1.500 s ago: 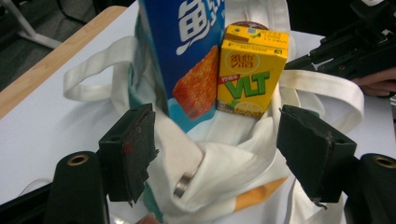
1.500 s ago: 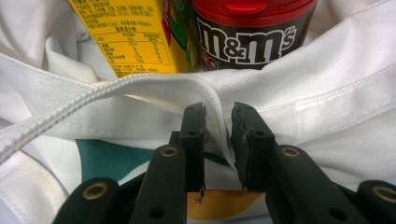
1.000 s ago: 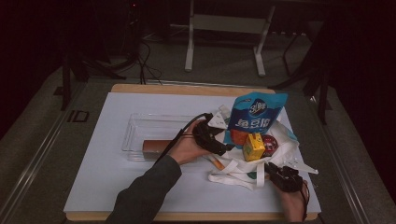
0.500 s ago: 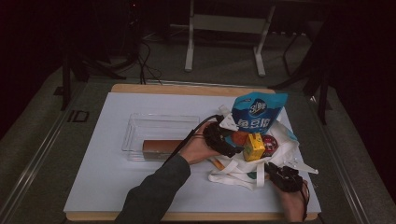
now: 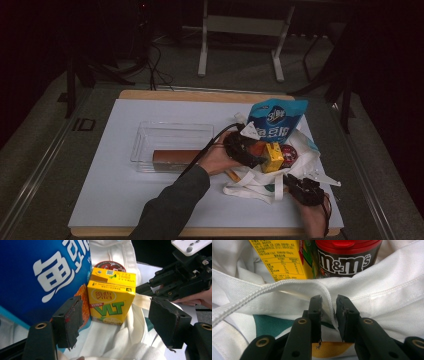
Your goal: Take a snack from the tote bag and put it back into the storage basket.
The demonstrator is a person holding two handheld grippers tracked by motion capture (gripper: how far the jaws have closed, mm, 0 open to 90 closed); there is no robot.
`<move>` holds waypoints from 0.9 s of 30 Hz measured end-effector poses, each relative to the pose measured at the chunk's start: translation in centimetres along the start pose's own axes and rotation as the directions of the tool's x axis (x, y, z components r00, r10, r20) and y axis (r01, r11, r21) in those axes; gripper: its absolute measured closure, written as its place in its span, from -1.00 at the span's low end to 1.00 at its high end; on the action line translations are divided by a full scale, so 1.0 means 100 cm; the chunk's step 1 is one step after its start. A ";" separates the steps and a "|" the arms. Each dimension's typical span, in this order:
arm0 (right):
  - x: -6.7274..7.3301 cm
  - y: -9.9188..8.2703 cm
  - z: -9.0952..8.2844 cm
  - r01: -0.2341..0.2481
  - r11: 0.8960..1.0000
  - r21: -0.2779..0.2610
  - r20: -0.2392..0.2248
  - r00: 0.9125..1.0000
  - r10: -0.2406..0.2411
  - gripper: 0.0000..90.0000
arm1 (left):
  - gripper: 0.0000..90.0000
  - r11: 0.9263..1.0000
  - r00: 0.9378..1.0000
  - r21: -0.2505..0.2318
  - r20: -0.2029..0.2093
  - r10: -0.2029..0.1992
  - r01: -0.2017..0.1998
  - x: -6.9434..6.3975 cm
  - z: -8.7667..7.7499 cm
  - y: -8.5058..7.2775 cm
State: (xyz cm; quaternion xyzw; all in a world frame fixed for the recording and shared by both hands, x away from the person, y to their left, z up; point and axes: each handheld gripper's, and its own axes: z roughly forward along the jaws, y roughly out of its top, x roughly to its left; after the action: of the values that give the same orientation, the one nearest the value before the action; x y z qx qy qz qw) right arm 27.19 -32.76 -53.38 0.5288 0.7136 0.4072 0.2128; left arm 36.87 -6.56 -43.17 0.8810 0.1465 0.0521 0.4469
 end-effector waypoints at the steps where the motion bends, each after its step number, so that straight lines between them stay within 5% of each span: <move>1: 0.000 0.000 0.000 0.000 1.000 0.000 0.000 1.000 0.000 0.65 | -0.39 1.000 1.000 0.002 0.004 0.003 -0.003 0.000 0.001 0.001; 27: -0.001 0.000 0.000 -0.011 1.000 0.000 -0.011 1.000 0.011 0.65 | -0.56 0.999 0.999 0.024 0.004 -0.038 0.038 0.010 0.028 0.003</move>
State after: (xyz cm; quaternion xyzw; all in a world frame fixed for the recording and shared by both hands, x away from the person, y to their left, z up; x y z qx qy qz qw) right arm 27.20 -32.90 -53.40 0.5302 0.7120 0.4115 0.2067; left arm 38.52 -8.61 -44.66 0.8833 0.1627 0.0399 0.4378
